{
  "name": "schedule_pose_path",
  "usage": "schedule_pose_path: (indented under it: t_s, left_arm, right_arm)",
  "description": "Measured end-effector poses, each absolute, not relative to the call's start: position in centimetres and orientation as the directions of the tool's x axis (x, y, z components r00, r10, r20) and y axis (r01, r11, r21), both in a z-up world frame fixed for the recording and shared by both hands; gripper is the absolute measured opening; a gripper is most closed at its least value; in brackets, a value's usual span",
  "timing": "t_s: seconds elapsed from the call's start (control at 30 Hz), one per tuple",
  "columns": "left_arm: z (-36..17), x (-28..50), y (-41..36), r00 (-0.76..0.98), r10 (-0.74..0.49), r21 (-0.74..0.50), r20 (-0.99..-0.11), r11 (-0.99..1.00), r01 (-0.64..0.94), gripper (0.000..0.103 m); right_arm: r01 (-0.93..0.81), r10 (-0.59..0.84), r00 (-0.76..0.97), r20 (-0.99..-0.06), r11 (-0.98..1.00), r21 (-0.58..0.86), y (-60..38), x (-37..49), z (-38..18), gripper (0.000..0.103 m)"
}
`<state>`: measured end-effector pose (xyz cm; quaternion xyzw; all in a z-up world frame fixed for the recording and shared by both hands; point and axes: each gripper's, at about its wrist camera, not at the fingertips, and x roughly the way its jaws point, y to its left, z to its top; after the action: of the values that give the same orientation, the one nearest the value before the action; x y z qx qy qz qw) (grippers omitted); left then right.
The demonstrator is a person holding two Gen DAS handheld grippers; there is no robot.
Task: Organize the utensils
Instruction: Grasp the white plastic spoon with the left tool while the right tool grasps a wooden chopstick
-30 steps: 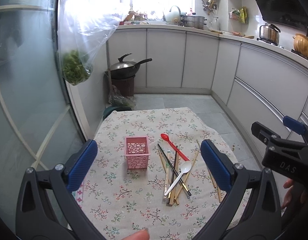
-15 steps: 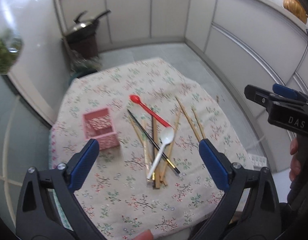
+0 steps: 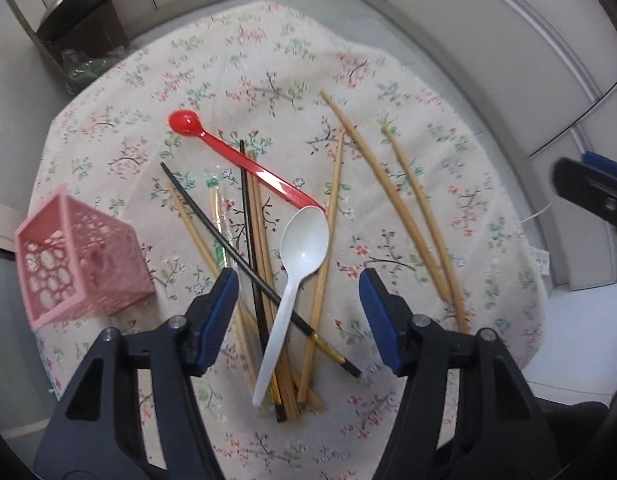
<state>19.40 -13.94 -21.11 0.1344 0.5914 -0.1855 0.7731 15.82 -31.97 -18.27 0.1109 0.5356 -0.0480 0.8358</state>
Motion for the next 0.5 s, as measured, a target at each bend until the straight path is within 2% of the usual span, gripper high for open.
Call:
schedule_pose_path:
  t_s: [0.37,0.5]
  left_arm:
    - [-24.5,22.4,-16.0,0.185,-0.101,-0.009,-0.978,0.896,0.444,0.064]
    - [-25.4,23.0,-16.1,0.165,-0.097,-0.016,-0.982,0.901,0.433,0.053]
  right_arm:
    - [0.232,0.028,0.383,-0.923,0.965,0.125,-33.2,16.6,-20.5,0.102]
    - [0.231,0.028,0.388,-0.921,0.965,0.126,-33.1,16.5,-20.5,0.102]
